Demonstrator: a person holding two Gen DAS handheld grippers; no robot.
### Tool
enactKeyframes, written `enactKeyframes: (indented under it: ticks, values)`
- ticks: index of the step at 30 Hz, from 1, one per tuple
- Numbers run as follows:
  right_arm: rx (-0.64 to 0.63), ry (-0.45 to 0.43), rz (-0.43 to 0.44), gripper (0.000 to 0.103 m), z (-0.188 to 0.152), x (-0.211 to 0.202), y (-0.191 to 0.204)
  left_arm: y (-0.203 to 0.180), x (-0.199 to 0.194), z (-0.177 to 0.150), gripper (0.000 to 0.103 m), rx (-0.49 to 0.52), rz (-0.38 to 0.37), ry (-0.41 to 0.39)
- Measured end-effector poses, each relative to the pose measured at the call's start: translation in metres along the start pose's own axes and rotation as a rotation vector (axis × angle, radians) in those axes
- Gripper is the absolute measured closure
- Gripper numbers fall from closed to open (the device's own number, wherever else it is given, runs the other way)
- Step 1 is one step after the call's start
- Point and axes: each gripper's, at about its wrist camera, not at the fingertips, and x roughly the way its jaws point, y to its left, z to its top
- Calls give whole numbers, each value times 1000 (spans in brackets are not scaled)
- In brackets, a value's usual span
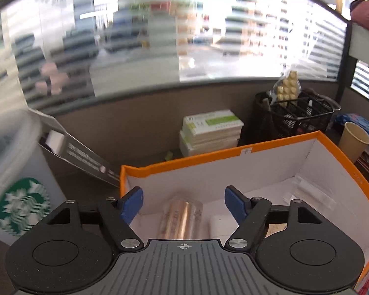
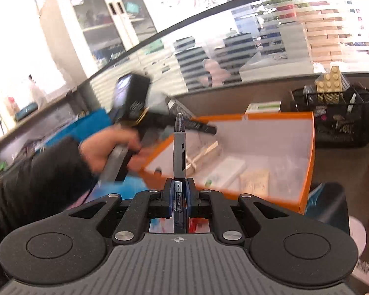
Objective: Organize rigid objects
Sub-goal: 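Lower the perfume bottle into the box and open the left gripper while the right gripper carries the pen over, then open the right gripper to drop the black pen into the box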
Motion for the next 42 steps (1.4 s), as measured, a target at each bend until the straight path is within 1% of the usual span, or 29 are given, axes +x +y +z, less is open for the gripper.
enactKeyframes:
  ticks: [2,4,7,9,12,16,18,22,27,30,31,33,36,38,39,42]
  values:
    - [13,-15,-7,94,15,6,-6,2,-21,-7,10,12,11,-57]
    - [26,-18,-12,94,30,13,-13,7,-45,-17,9,16,29,-112]
    - [60,-4,-11,94,49,31,-24,17,-76,-35,9,-14,27,-159]
    - [83,31,-25,94,58,51,-31,22,-92,-48,9,-24,6,-166]
    - [100,104,-60,94,65,85,-40,21,-111,-69,9,-8,-11,-173]
    - [106,201,-110,94,60,121,-48,18,-129,-96,9,12,-43,-169]
    - [115,242,-121,94,54,131,-51,16,-133,-107,8,16,-62,-158]
    - [116,307,-174,94,50,151,-59,7,-132,-129,8,45,-97,-123]
    - [102,411,-257,94,41,172,-68,-8,-128,-156,8,99,-101,-87]
    - [92,458,-283,94,37,178,-69,-10,-128,-168,8,106,-104,-69]
    - [84,467,-291,92,36,179,-68,-10,-129,-171,8,102,-105,-61]
    - [70,471,-296,89,34,179,-66,-9,-133,-178,8,82,-97,-45]
    - [28,446,-302,80,35,175,-59,-6,-144,-190,8,40,-87,-27]
    - [12,414,-303,79,39,169,-55,-8,-151,-197,8,10,-75,-13]
    - [-2,395,-305,79,41,164,-52,-9,-155,-201,5,-4,-66,-3]
    - [-46,321,-320,79,49,148,-41,-20,-165,-214,4,-24,-13,29]
